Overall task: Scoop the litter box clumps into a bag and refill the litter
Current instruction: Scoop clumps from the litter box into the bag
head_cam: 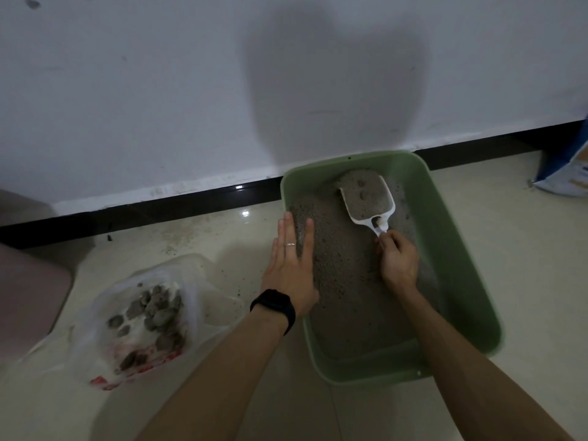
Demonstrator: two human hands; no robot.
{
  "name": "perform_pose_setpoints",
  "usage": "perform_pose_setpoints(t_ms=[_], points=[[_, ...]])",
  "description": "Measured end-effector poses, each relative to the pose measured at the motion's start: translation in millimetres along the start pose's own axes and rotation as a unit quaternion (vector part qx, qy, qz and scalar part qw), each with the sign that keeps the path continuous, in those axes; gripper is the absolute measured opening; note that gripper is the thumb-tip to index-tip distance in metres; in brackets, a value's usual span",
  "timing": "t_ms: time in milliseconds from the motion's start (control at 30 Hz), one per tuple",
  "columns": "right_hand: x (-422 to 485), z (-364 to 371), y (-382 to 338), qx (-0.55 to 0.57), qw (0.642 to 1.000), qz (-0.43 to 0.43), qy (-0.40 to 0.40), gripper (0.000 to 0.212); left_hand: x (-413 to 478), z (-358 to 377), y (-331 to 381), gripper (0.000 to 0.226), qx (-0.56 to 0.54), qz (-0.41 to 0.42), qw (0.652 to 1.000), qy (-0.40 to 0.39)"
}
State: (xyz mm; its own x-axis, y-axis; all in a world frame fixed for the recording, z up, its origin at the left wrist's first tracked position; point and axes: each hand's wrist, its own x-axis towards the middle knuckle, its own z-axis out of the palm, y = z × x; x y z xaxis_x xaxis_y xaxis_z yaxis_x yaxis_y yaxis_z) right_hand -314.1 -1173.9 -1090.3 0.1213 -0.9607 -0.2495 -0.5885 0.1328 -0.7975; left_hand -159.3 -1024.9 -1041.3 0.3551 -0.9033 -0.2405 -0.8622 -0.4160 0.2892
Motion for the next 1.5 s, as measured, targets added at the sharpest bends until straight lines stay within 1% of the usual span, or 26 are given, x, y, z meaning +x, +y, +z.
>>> perform_pose_setpoints(t_ms=[100,200,300,433,533,633,733,833,1067,1167,1267,1367,1433,1500], points=[[-11.9,-11.2,-0.6,0.019,1.0,-0.005,-0.014,0.029,0.1,1.5,-1.4,0.12,0.004,-0.003,1.0,0.006],[-31.8,-26.5,-5.5,0.036,0.999,-0.027,-0.002,0.033,0.2,2.2,-1.5,0.117,0.018,-0.008,1.0,0.014],[-52.8,-38.5,-13.2,0.033,0.999,-0.037,-0.003,0.031,-1.8,-0.2,-1.1,0.109,0.039,-0.016,0.999,0.012],[-77.2,-49.4,-16.9,0.023,0.998,-0.054,0.02,0.027,-5.2,-5.5,-4.3,0.096,0.045,-0.016,0.999,0.013],[-91.0,-54.0,-13.2,0.005,0.998,-0.051,0.027,0.022,-8.5,-5.8,-9.4,0.086,0.027,-0.002,1.0,0.015],[-100.7,-58.5,-9.0,-0.01,0.998,-0.044,0.032,0.021,-15.0,-3.1,-24.2,0.081,0.042,0.029,0.999,0.011],[-111.0,-63.5,-9.0,-0.015,0.998,-0.046,0.046,0.022,-18.4,-6.3,-39.2,0.081,0.06,0.058,0.997,-0.003],[-119.0,-65.7,-9.4,-0.03,0.998,-0.041,0.046,0.023,-18.4,-15.2,-44.4,0.086,0.081,0.084,0.993,-0.023],[-134.8,-66.4,-20.5,-0.035,0.998,-0.037,0.035,0.029,-19.7,-44.6,-54.3,0.09,0.118,0.115,0.984,-0.069],[-141.6,-63.9,-31.5,-0.035,0.998,-0.052,0.027,0.031,-18.0,-70.0,-76.5,0.087,0.15,0.122,0.979,-0.058],[-151.6,-54.6,-47.5,-0.028,0.998,-0.063,0.005,0.031,-24.7,-100.9,-125.1,0.083,0.17,0.082,0.981,-0.042],[-164.3,-36.1,-68.7,-0.036,0.995,-0.09,-0.033,0.029,-48.7,-124.9,-186.3,0.085,0.186,0.003,0.981,-0.063],[-174.4,-18.3,-83.9,-0.045,0.99,-0.119,-0.067,0.03,-74.0,-128.2,-225.2,0.087,0.165,-0.047,0.983,-0.07],[-186.3,4.0,-96.3,-0.06,0.982,-0.143,-0.103,0.029,-104.5,-122.4,-256.0,0.09,0.135,-0.08,0.983,-0.095]])
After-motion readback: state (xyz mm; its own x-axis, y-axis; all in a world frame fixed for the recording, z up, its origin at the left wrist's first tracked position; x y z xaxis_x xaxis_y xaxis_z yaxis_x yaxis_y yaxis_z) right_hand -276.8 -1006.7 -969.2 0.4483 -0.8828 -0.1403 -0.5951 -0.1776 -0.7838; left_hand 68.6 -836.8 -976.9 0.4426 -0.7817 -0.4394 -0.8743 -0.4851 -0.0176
